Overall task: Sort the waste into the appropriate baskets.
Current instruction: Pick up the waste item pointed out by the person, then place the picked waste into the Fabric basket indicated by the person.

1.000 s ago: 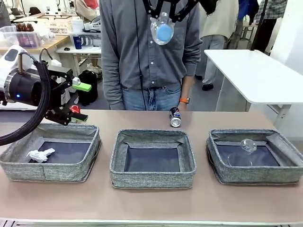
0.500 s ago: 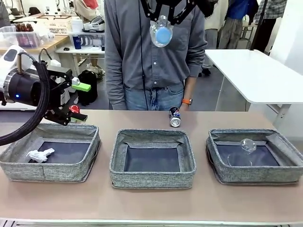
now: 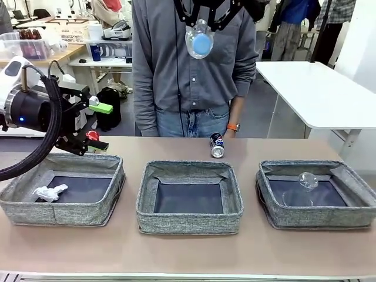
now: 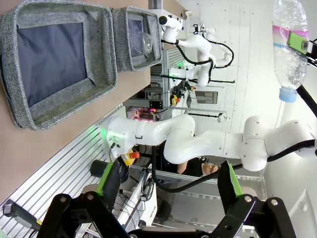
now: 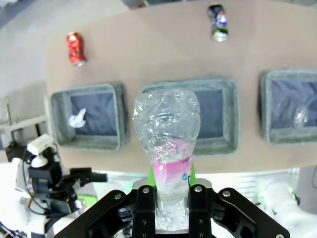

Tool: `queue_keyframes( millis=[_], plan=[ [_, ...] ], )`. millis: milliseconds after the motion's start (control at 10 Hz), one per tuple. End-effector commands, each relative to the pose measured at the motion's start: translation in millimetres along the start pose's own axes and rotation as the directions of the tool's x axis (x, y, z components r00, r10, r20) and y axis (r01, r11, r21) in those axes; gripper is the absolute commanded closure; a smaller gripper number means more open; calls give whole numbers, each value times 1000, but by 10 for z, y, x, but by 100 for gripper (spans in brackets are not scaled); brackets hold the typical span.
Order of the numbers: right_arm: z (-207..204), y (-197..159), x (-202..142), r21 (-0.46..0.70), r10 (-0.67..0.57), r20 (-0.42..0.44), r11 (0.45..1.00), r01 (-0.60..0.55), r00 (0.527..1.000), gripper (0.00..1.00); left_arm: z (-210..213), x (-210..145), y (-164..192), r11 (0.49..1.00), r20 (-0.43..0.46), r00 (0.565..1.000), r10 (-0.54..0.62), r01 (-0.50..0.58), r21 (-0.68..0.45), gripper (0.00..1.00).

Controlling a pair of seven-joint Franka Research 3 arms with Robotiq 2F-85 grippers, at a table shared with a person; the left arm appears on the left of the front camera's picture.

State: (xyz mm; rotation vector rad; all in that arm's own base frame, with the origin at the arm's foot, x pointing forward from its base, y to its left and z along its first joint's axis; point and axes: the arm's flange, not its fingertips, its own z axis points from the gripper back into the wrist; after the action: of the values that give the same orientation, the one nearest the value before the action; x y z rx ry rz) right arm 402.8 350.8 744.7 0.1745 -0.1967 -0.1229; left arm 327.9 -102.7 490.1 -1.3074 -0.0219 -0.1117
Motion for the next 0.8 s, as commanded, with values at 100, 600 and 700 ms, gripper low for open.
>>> queue_keyframes(
  millis=[100, 600, 700],
  plan=[
    [6, -26, -20, -5, -3, 3, 1000, 3, 1000, 78, 6, -5, -33, 1000, 3, 1000, 6, -6, -5, 0],
    [6, -26, -20, -5, -3, 3, 1000, 3, 1000, 78, 6, -5, -33, 1000, 3, 1000, 6, -6, -5, 0],
    [6, -26, -20, -5, -3, 3, 1000, 3, 1000, 78, 6, -5, -33, 1000, 3, 1000, 6, -6, -5, 0]
  ],
)
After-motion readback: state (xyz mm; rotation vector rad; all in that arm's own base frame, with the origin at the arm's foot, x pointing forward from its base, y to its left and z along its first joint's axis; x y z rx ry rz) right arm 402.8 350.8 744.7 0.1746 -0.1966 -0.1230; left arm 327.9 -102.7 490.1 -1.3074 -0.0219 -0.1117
